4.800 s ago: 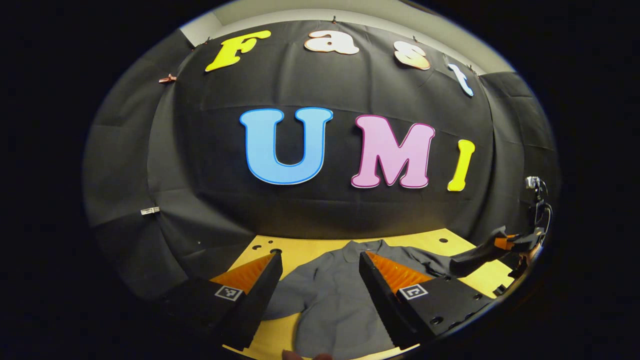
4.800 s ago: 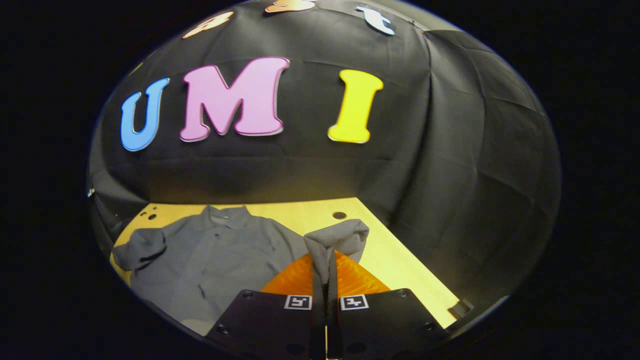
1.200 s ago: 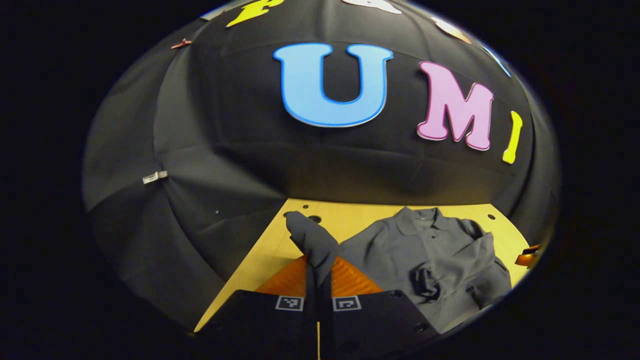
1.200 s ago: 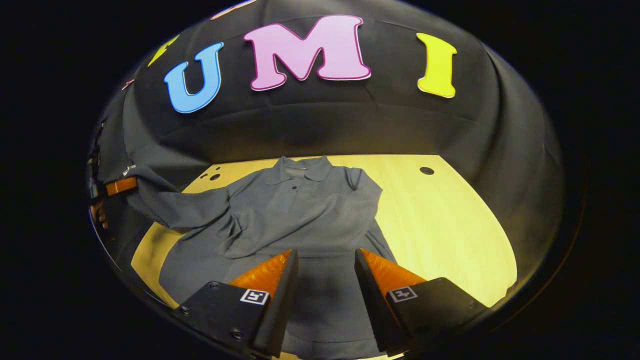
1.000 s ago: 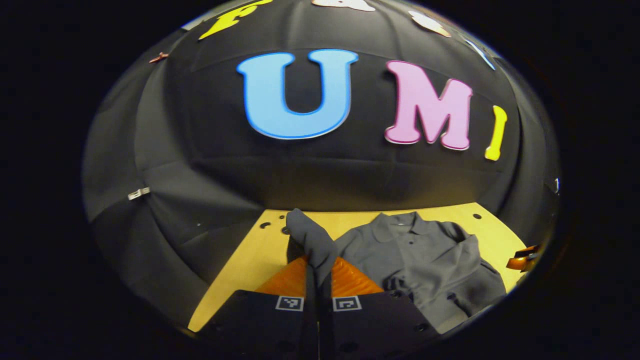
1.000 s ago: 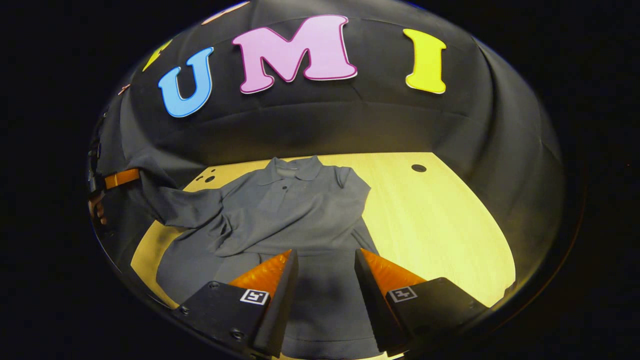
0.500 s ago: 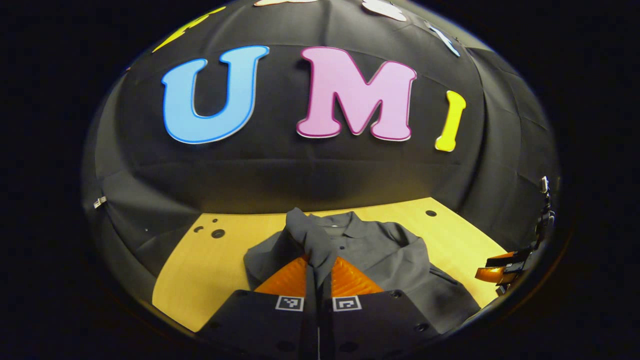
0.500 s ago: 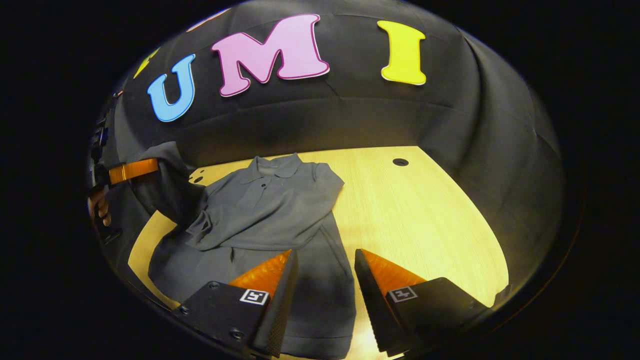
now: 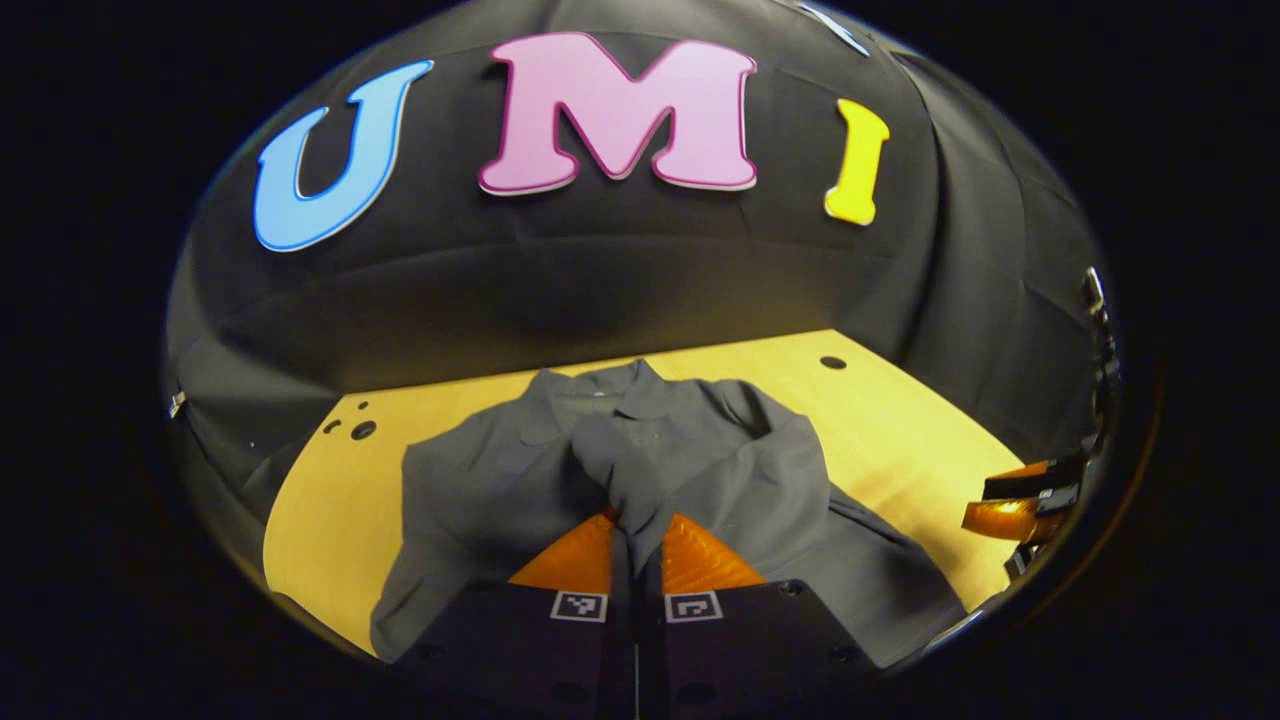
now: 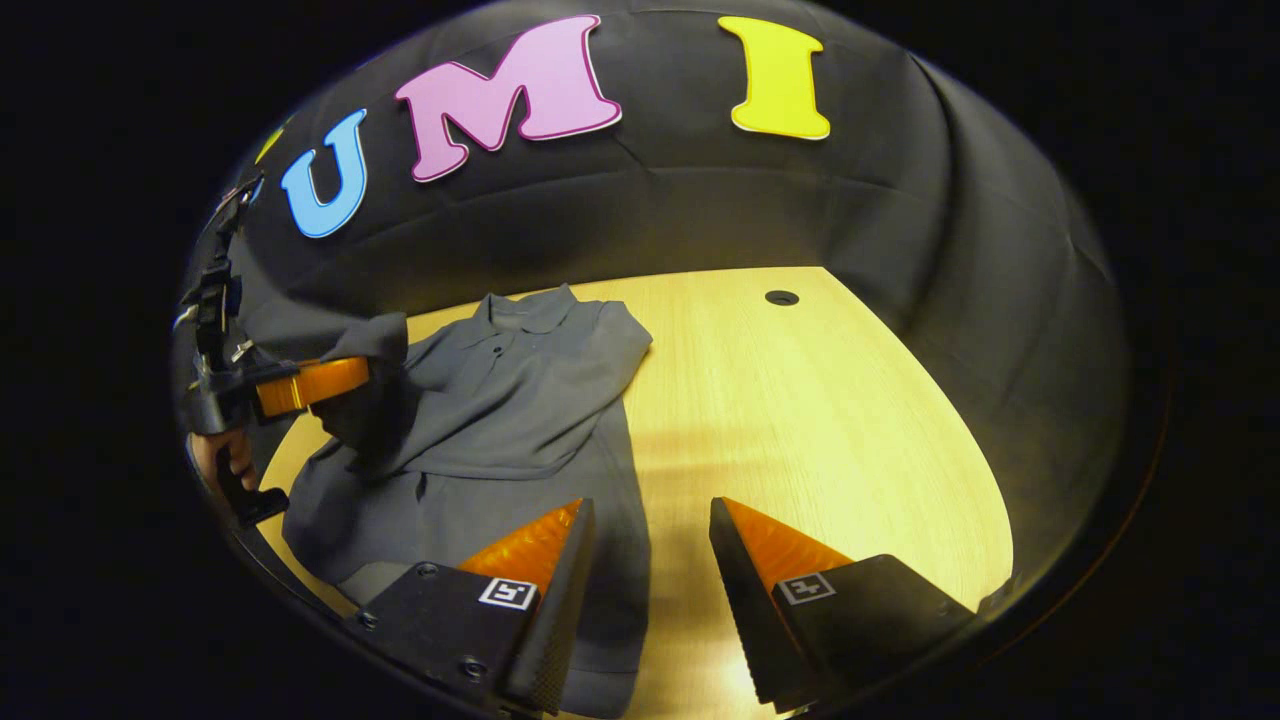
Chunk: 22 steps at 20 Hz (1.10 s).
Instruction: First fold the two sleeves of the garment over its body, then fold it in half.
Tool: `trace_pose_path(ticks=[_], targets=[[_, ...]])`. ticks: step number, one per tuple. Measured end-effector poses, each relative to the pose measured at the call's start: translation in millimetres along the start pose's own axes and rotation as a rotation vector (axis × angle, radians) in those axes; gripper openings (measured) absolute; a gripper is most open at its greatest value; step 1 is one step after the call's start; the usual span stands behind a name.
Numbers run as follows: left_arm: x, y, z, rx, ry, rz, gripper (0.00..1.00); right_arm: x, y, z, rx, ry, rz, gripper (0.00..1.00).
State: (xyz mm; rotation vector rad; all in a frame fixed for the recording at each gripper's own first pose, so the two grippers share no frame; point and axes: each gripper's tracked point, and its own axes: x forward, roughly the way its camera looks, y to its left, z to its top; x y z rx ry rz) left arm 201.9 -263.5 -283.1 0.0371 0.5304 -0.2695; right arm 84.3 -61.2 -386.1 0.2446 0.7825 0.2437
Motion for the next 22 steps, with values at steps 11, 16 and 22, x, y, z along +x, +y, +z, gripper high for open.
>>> trace_pose_path(ticks=[11,16,22], targets=[[34.4,-60.9,-67.5,-0.043,0.152,-0.134,0.26,12.8,-12.8,-12.5,-0.002,0.054,0.031,0.72],[15.5,-94.5,-66.0,-0.087,0.132,-0.253,0.71,12.2,-10.2,-14.8,0.001,0.060,0.035,0.72],[-28.6,-111.4,-55.1,-0.131,0.110,-0.410,0.97,-1.5,-1.9,-19.1,0.022,0.060,0.036,0.72]])
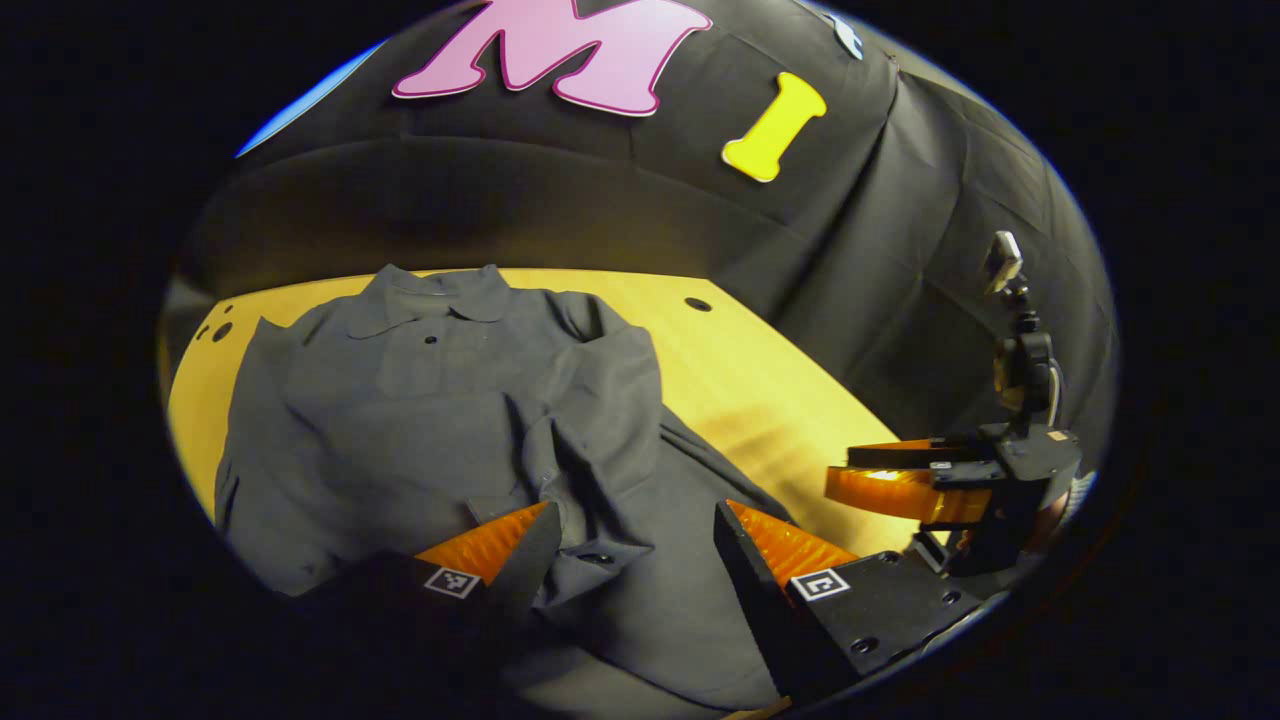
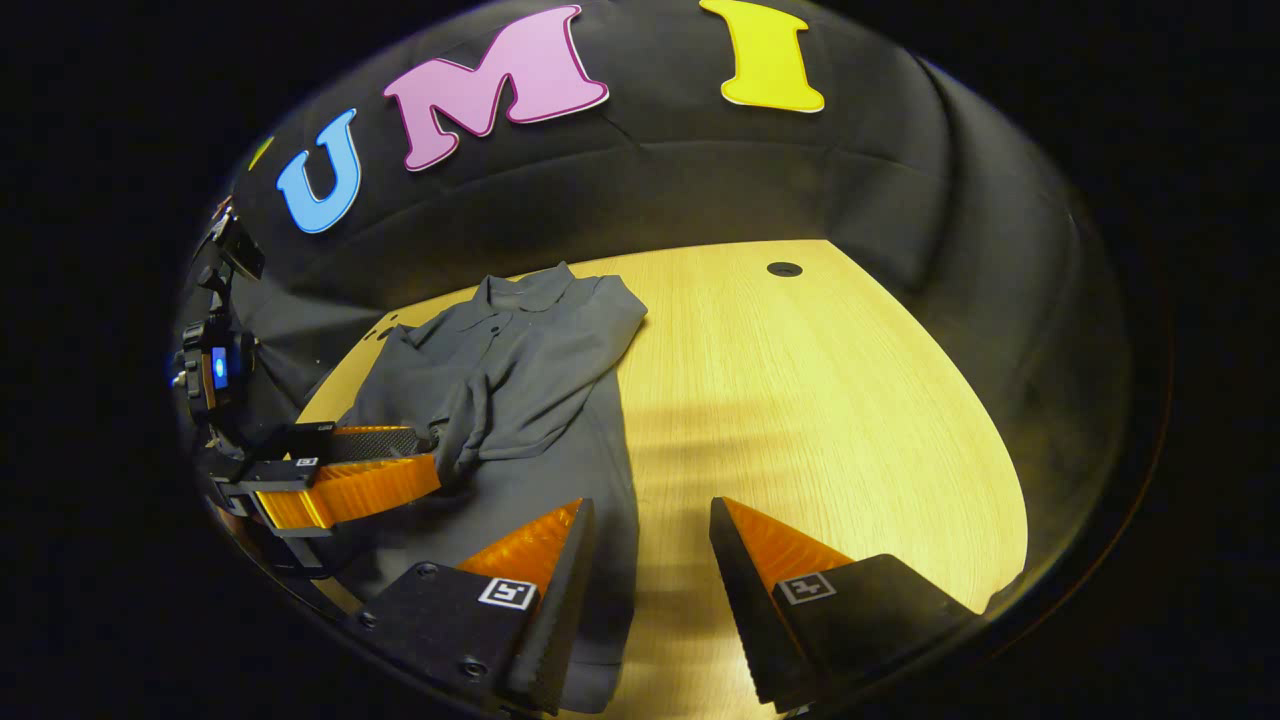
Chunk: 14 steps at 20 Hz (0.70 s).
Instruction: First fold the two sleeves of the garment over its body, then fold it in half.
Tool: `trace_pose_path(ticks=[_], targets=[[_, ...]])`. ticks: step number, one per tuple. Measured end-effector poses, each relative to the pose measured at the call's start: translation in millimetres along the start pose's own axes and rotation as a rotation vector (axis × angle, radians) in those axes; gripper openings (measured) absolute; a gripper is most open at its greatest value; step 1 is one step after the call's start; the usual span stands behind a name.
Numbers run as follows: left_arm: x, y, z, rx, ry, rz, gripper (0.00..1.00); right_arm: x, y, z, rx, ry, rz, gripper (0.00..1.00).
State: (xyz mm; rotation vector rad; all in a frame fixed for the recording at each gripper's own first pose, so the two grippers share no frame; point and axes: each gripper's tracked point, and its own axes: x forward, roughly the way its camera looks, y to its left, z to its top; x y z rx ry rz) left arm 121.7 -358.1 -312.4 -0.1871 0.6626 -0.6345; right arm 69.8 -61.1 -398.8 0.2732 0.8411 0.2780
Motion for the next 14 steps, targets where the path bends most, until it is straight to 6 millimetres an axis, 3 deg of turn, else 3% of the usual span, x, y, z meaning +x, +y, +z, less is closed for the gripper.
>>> trace_pose_path(ticks=[2,5,7,11,12,14], targets=[[-23.0,12.8,1.9,0.009,-0.014,0.025,0.92,-8.2,5.5,-3.2,-0.003,0.001,0.004,0.72],[-54.3,44.5,-1.5,0.010,-0.026,0.097,0.96,-21.8,15.5,-11.2,-0.003,0.011,0.010,0.74],[-80.0,69.5,-5.7,0.014,-0.034,0.156,0.96,-30.6,22.1,-16.2,-0.014,0.015,0.012,0.84],[-135.9,113.0,-26.9,-0.004,-0.027,0.242,0.96,-48.0,33.4,-33.2,-0.021,0.030,0.003,0.95],[-148.4,125.3,-34.7,-0.014,-0.021,0.265,0.96,-46.5,47.4,-40.1,-0.023,0.035,-0.006,0.99],[-173.0,146.8,-52.8,-0.036,-0.001,0.309,0.96,-53.4,49.0,-50.7,-0.025,0.047,-0.026,0.99]])
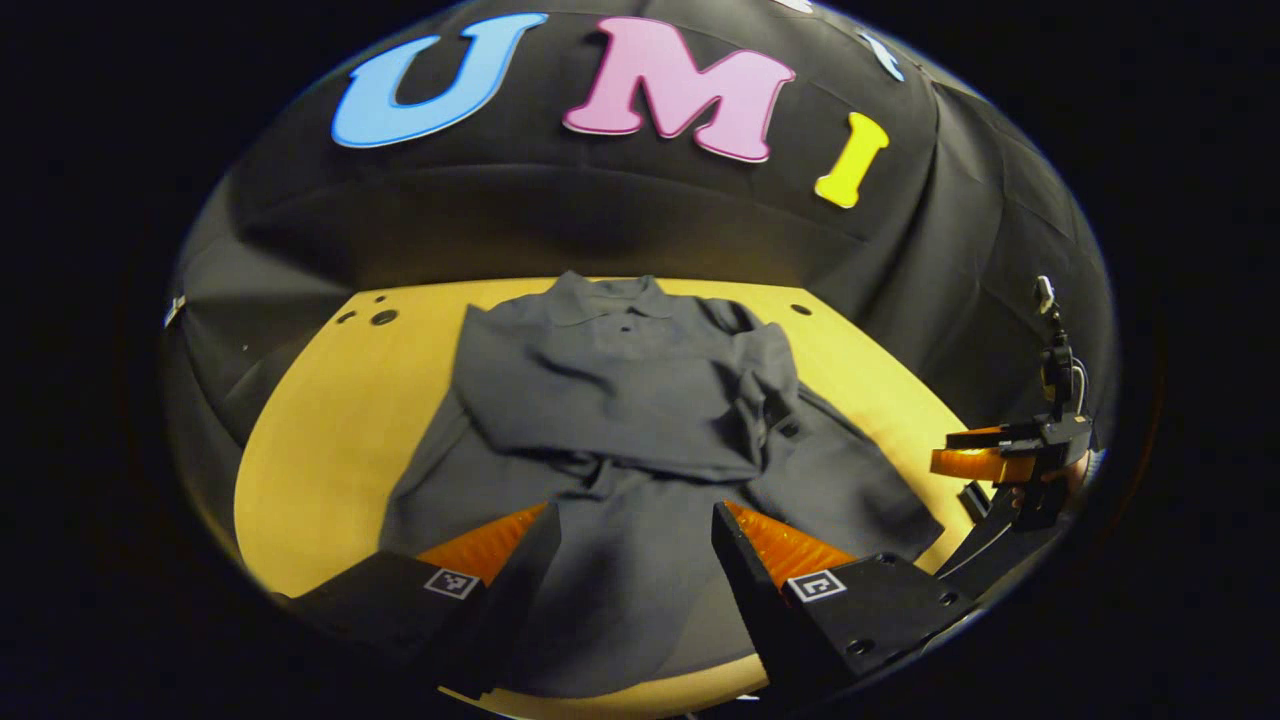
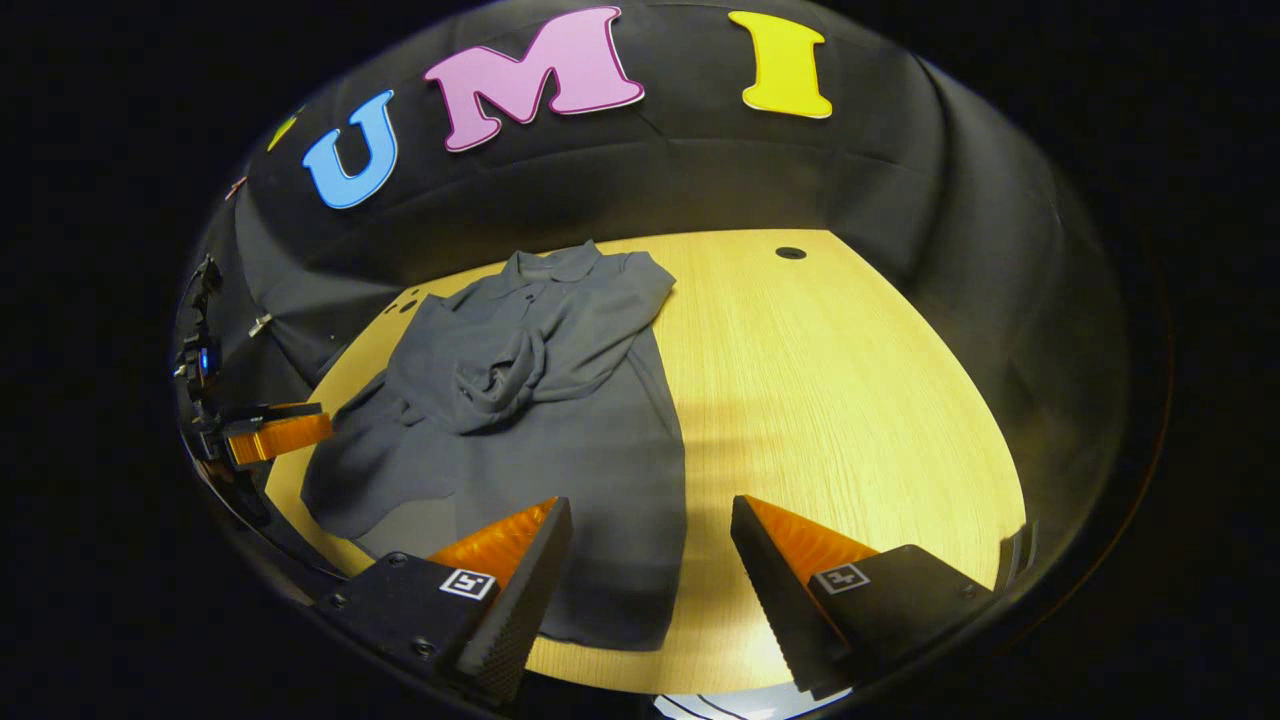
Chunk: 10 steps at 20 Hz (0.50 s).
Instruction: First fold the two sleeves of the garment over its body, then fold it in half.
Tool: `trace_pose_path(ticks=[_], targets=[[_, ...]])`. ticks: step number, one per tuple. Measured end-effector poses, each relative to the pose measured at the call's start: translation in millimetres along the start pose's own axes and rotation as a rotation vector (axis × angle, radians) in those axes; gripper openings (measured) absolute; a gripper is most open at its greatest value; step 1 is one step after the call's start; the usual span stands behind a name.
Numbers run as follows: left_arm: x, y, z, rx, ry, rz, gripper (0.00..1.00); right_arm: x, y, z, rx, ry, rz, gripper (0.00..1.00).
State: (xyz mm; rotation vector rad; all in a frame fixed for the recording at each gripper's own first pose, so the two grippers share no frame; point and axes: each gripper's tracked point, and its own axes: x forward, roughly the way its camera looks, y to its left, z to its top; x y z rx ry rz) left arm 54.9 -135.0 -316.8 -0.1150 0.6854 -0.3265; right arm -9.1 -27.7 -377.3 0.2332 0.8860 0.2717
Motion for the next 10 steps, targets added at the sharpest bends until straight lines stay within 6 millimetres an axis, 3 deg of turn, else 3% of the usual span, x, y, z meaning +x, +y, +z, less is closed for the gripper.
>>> trace_pose_path(ticks=[5,10], targets=[[-30.2,60.0,-41.5,-0.006,0.059,0.092,0.96,-9.5,4.0,-25.8,0.011,0.034,-0.044,0.99],[-42.7,102.7,-79.7,-0.017,0.125,0.170,0.96,-10.8,7.6,-50.2,0.012,0.080,-0.079,0.99]])
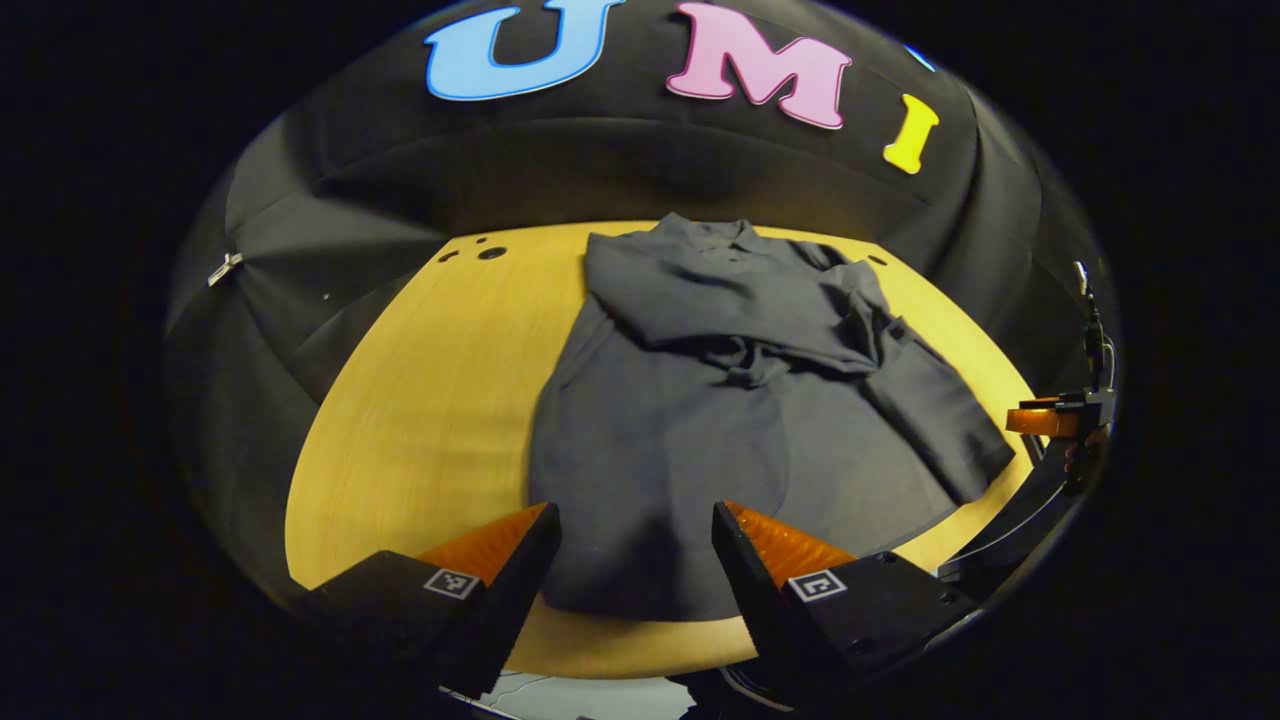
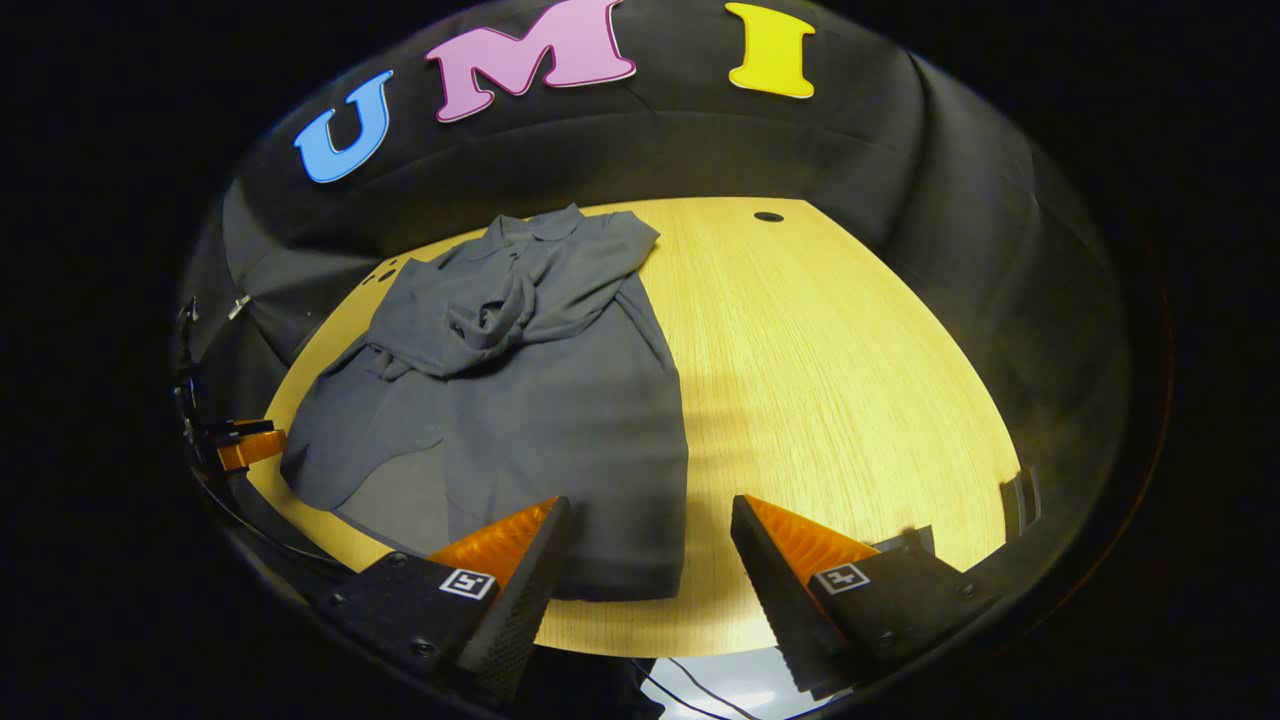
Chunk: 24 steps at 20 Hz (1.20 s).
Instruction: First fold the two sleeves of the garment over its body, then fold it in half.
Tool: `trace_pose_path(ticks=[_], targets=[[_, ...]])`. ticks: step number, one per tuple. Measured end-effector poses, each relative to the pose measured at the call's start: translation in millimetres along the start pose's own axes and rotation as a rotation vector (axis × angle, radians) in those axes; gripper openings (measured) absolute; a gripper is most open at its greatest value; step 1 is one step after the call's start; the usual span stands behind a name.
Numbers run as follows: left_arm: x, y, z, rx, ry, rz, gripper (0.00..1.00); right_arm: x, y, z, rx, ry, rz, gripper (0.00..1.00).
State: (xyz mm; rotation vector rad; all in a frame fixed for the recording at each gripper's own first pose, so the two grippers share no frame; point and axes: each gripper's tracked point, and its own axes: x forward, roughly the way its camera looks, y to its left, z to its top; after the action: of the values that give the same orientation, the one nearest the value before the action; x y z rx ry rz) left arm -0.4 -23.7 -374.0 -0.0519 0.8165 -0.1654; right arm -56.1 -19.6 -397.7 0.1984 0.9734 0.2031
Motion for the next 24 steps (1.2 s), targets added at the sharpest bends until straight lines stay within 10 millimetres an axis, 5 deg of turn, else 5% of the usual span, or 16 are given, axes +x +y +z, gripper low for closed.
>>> trace_pose_path(ticks=[9,17,19,22,23,24], targets=[[28.4,22.6,-34.1,0.008,0.109,0.021,0.96,13.0,-8.6,-26.2,0.017,0.072,-0.033,0.99],[34.3,19.5,-38.4,0.029,0.120,0.013,0.99,28.6,1.2,-33.7,-0.087,0.127,-0.024,1.00],[35.4,9.4,-39.9,0.057,0.136,-0.023,1.00,29.5,16.4,-30.5,-0.141,0.131,0.035,0.82],[38.1,-10.8,-34.3,0.129,0.165,-0.085,0.33,33.5,32.7,-32.5,-0.170,0.143,0.110,0.09],[41.8,-10.9,-32.0,0.108,0.179,-0.079,0.11,28.4,32.2,-33.0,-0.154,0.155,0.112,0.08],[40.9,-11.5,-31.7,0.071,0.185,-0.080,0.08,30.1,31.6,-33.9,-0.135,0.165,0.112,0.06]])
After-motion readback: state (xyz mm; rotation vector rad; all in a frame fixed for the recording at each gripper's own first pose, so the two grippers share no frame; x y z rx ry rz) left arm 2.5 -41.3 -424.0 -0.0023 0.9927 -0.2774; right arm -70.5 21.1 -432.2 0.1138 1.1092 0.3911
